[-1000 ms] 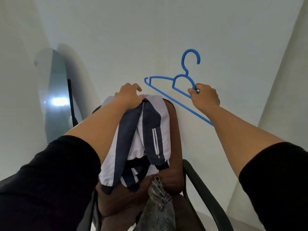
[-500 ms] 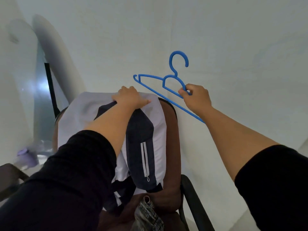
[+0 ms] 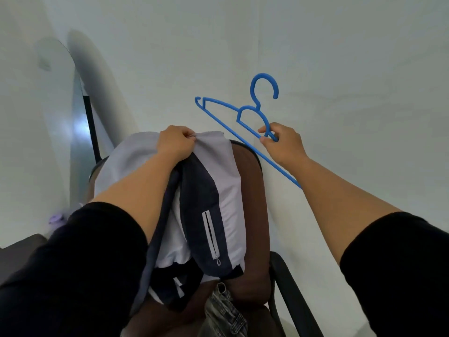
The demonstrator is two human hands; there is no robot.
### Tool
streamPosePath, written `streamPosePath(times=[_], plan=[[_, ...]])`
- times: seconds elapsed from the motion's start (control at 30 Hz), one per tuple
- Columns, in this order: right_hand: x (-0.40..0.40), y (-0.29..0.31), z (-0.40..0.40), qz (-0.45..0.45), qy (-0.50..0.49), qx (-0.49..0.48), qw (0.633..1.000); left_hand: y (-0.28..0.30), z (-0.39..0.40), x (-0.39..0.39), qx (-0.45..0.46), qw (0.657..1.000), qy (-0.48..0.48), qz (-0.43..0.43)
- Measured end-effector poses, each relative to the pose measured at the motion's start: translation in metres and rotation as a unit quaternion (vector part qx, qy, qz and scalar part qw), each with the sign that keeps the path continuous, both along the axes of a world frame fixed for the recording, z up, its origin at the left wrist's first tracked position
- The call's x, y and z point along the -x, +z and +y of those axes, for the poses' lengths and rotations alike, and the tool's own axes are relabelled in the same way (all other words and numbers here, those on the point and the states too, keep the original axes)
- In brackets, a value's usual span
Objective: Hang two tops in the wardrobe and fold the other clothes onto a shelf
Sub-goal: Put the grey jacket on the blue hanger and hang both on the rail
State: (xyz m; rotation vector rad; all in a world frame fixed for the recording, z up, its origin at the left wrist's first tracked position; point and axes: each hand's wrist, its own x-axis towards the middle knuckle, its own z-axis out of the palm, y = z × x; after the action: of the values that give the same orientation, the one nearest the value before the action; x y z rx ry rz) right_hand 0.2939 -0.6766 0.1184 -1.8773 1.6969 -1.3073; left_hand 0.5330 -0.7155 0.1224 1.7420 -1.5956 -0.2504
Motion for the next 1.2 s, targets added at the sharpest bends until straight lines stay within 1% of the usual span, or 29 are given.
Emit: streamPosePath(times=[0.07, 0.13, 0.23, 0.37, 0.5, 0.57, 0.7, 0.77, 0.87, 0.9, 0.93, 1.0, 1.03, 1.1, 1.13, 1.2], plan=[[-0.009, 0.007, 0.01, 0.004, 0.018, -0.001, 1.0, 0.011, 0.014, -0.008, 0.014, 0.995, -0.055, 0.078], [-0.021, 0.013, 0.022, 0.006, 0.037, -0.001, 0.999, 0.026, 0.033, -0.017, 0.026, 0.982, -0.127, 0.138], [-0.039, 0.021, 0.041, -0.001, 0.059, -0.001, 0.998, 0.052, 0.065, -0.03, 0.027, 0.955, -0.221, 0.197], [-0.065, 0.038, 0.074, -0.013, 0.059, 0.009, 0.998, 0.08, 0.111, -0.052, 0.007, 0.931, -0.302, 0.206], [-0.087, 0.053, 0.111, -0.004, 0.065, 0.016, 0.998, 0.098, 0.161, -0.071, -0.019, 0.914, -0.355, 0.197], [-0.097, 0.06, 0.13, -0.02, 0.083, 0.006, 0.996, 0.102, 0.181, -0.083, -0.023, 0.914, -0.357, 0.191], [-0.114, 0.071, 0.171, -0.036, 0.144, -0.037, 0.988, 0.109, 0.216, -0.109, -0.004, 0.924, -0.327, 0.198], [-0.126, 0.075, 0.193, -0.042, 0.165, -0.065, 0.983, 0.11, 0.234, -0.118, 0.013, 0.917, -0.327, 0.228], [-0.145, 0.076, 0.216, -0.047, 0.159, -0.063, 0.984, 0.113, 0.261, -0.128, 0.031, 0.908, -0.318, 0.27], [-0.151, 0.078, 0.223, -0.049, 0.157, -0.058, 0.985, 0.113, 0.268, -0.133, 0.035, 0.915, -0.306, 0.262], [-0.156, 0.079, 0.232, -0.059, 0.154, -0.05, 0.985, 0.112, 0.276, -0.139, 0.037, 0.928, -0.287, 0.236], [-0.159, 0.084, 0.242, -0.089, 0.141, -0.03, 0.986, 0.109, 0.288, -0.15, 0.02, 0.957, -0.245, 0.153], [-0.159, 0.087, 0.248, -0.101, 0.131, -0.018, 0.986, 0.107, 0.296, -0.157, -0.009, 0.965, -0.23, 0.122], [-0.159, 0.095, 0.26, -0.107, 0.122, 0.001, 0.987, 0.102, 0.311, -0.162, -0.093, 0.966, -0.218, 0.107], [-0.16, 0.1, 0.267, -0.091, 0.126, 0.006, 0.988, 0.099, 0.317, -0.16, -0.124, 0.963, -0.217, 0.099], [-0.167, 0.106, 0.283, -0.018, 0.137, 0.008, 0.99, 0.095, 0.329, -0.144, -0.155, 0.962, -0.216, 0.062]])
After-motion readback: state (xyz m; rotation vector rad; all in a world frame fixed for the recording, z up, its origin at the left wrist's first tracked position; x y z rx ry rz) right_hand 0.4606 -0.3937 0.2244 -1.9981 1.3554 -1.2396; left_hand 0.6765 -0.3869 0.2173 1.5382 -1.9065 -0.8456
